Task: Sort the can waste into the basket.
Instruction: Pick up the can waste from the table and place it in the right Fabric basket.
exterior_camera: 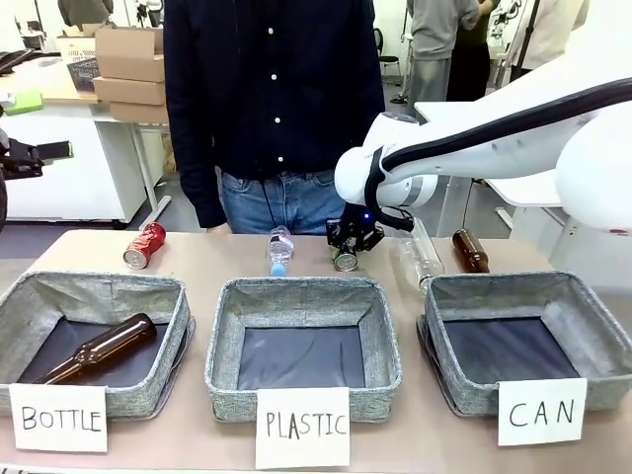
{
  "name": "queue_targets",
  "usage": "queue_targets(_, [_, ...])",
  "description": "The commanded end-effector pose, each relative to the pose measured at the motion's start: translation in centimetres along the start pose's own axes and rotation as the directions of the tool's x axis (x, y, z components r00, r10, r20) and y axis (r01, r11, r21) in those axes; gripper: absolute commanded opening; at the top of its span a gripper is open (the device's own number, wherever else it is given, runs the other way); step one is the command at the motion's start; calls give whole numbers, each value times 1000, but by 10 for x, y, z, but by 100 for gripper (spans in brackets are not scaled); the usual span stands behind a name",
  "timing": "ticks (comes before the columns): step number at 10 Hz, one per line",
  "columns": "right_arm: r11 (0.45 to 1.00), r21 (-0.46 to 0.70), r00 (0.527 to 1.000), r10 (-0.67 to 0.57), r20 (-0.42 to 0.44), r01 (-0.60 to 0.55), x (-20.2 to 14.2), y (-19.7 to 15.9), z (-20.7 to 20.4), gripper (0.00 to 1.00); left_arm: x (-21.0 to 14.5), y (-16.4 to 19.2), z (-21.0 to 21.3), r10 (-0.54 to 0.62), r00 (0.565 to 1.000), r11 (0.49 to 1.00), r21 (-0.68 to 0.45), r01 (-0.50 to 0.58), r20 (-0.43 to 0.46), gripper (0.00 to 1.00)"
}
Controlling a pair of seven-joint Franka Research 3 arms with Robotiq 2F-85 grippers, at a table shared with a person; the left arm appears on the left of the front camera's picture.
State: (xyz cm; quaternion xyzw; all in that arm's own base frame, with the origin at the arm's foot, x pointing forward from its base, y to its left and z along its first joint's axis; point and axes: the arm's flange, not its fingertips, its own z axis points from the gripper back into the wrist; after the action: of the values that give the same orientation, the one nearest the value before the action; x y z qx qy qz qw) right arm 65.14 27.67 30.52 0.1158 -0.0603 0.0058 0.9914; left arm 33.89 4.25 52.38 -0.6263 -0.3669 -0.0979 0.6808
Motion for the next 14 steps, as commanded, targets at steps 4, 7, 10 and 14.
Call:
queue_targets(4, [999,-23,998,-32,-54,31,2,4,2,0,1,-1,-3,-21,1000,1000,-21,21,20,100])
queue_targets(7, [995,-29,986,86,-140,-91,-33,-11,92,0,1,-1,-3,-21,1000,1000,-21,21,20,100])
queue_targets(10, [959,-49,934,259,-246,-278,-155,-84,218,0,1,-1,-3,-21,1000,1000,-21,21,20,100])
queue_targets(14, [897,180,866,438,-240,-404,-264,-181,231,0,1,-1,-3,-21,1000,1000,-21,21,20,100])
